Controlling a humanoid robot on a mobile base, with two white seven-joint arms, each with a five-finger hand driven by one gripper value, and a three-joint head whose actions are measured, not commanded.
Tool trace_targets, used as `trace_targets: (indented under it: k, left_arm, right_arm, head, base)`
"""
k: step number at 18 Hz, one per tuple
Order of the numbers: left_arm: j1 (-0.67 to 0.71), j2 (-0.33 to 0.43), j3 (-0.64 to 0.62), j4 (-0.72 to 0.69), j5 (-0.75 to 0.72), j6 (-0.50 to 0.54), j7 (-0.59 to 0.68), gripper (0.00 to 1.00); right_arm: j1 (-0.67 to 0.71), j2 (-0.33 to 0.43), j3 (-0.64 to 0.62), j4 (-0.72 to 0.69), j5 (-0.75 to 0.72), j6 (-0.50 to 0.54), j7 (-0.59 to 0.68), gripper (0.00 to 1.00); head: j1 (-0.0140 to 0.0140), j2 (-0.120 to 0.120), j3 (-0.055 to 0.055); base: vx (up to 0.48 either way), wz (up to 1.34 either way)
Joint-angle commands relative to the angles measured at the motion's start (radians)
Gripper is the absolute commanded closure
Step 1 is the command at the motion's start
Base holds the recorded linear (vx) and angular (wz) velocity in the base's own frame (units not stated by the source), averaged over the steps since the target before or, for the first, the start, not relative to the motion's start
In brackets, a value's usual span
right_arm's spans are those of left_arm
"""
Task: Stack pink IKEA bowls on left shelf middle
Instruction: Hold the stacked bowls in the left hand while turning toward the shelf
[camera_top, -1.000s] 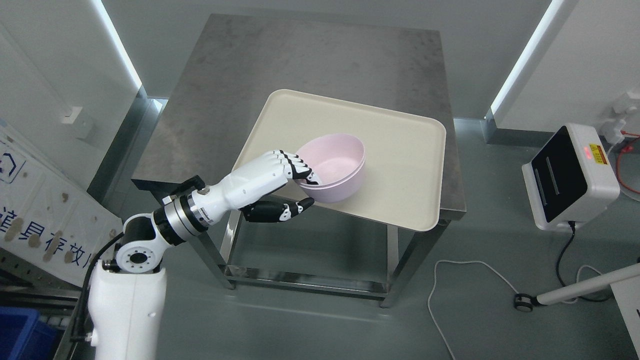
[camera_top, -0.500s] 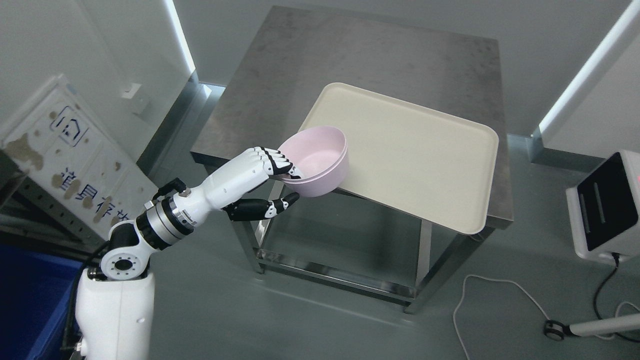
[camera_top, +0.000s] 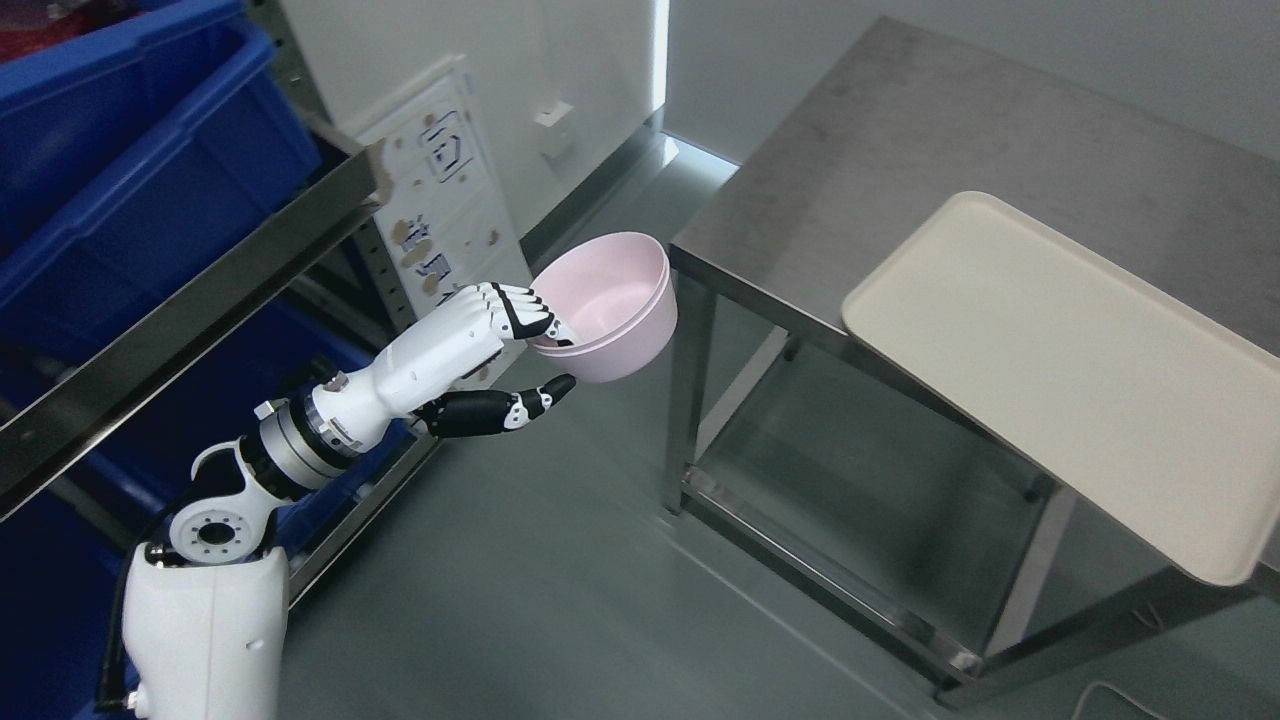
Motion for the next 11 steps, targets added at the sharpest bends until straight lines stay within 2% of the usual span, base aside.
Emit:
trace_targets:
  k: [1,11]
  left_arm:
    - [0.003,0.022,0.02,-0.019,0.014,0.0,0.001,0.97]
    - [0.013,0.022,0.031,-0.025,0.014,0.0,0.001,0.97]
  right_arm:
    - [0.029,-0.017,-0.011,-0.034,0.0,0.001,0.0,0.0]
    - [0.029,-0.017,-0.011,-0.034,0.0,-0.001,0.0,0.0]
  head:
    - [0.0,0.0,0.0]
    - [0.0,0.0,0.0]
  base:
    - [-0.098,0.88]
    - [-0.08,0.84]
